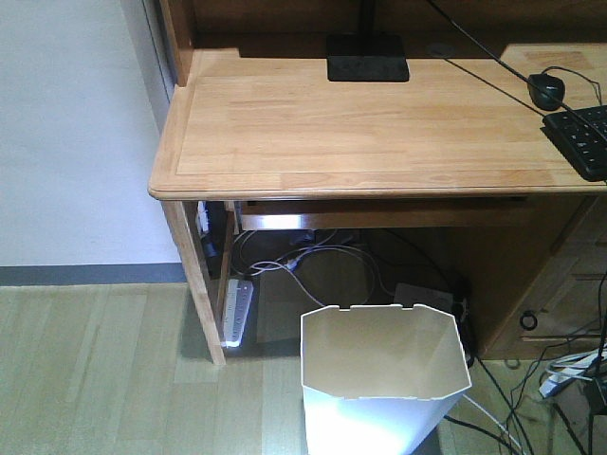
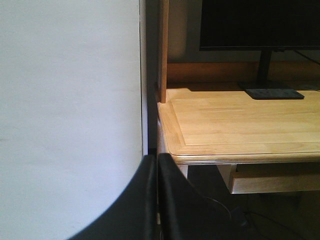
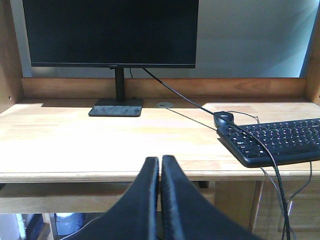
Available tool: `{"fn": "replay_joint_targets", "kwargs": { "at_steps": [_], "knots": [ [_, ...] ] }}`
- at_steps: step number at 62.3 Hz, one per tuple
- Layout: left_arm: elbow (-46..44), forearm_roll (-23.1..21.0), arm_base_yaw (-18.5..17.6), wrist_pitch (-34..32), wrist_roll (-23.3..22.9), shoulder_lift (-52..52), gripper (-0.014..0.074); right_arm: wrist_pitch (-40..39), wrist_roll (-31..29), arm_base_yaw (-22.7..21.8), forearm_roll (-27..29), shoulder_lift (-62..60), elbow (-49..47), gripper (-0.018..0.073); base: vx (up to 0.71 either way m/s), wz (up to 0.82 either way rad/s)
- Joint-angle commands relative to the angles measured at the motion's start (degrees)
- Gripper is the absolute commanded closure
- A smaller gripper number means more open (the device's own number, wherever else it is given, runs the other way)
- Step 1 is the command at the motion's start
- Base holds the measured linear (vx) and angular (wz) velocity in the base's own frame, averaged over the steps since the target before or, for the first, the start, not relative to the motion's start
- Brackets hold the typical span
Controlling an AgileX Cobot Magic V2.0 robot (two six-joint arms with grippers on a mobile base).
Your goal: Move trash bin to bedside with robot
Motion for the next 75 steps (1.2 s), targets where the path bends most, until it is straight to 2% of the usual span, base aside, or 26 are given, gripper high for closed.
{"fn": "replay_joint_targets", "kwargs": {
  "at_steps": [1, 62, 75],
  "knots": [
    [1.58, -0.17, -0.31, -4.46, -0.52, -0.57, 0.0602, -4.55, -0.32, -0.25, -0.75, -0.7, 0.97, 0.057, 0.0, 0.0],
    [1.58, -0.17, -0.31, -4.46, -0.52, -0.57, 0.0602, -4.55, -0.32, -0.25, -0.75, -0.7, 0.97, 0.057, 0.0, 0.0],
    [1.58, -0.17, -0.31, -4.46, -0.52, -0.57, 0.0602, -10.83, -0.25, -0.25, -0.44, -0.7, 0.75, 0.057, 0.0, 0.0]
  ]
}}
